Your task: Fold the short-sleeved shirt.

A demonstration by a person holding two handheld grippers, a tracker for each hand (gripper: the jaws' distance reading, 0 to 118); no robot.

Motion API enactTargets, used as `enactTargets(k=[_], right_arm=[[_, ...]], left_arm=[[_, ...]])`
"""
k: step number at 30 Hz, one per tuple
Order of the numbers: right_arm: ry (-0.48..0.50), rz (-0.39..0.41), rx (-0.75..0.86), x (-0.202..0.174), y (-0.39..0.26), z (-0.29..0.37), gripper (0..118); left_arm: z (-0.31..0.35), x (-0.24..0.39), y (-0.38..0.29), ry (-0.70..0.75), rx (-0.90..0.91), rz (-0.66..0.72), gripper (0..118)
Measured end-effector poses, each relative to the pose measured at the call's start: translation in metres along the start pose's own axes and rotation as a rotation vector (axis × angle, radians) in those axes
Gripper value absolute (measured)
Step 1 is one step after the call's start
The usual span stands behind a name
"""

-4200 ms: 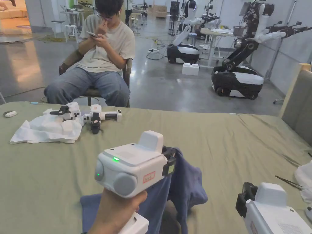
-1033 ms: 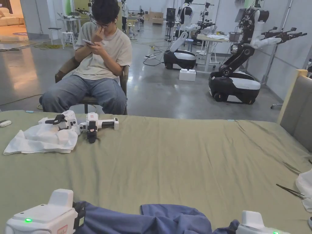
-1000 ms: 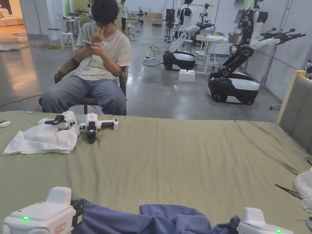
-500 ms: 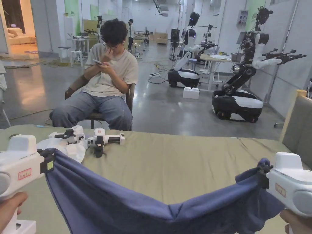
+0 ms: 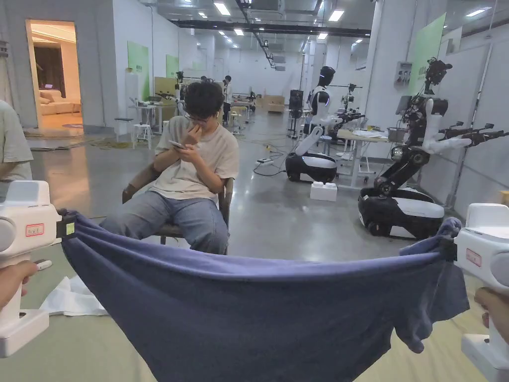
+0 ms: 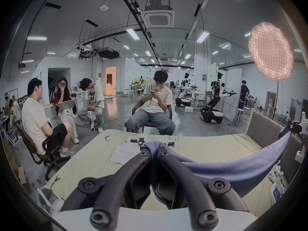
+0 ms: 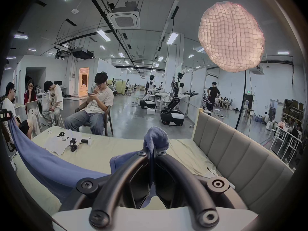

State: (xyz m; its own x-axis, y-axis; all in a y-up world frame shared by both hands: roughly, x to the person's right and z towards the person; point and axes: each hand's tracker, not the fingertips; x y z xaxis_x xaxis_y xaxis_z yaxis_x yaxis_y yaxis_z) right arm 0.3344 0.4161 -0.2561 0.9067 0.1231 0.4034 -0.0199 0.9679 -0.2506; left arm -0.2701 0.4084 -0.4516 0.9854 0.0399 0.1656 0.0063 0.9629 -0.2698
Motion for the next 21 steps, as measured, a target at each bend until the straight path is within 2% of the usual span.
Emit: enactTargets(k=[7,11,15,21], right_arm=[[-0.008,-0.012,0.052,-0.006,0.049,-0.022,1],[-0.012,-0.011,0.059,-0.005,0.055,-0.029,1],[0.006,-0.003,0.044,-0.009,0.031,-0.030,1],[0.030,0.006,-0.047,-0.013,-0.039,-0.026,1]], left_arm=[[-0.020,-0.006,0.044,0.023,0.041,0.012,1],[-0.025,-0.007,0.049,0.022,0.047,0.019,1],[-0.031,-0.005,0.024,0.029,0.022,0.008,1],[-0.027,-0.002,-0.055,0.022,-0.052,0.010,1]])
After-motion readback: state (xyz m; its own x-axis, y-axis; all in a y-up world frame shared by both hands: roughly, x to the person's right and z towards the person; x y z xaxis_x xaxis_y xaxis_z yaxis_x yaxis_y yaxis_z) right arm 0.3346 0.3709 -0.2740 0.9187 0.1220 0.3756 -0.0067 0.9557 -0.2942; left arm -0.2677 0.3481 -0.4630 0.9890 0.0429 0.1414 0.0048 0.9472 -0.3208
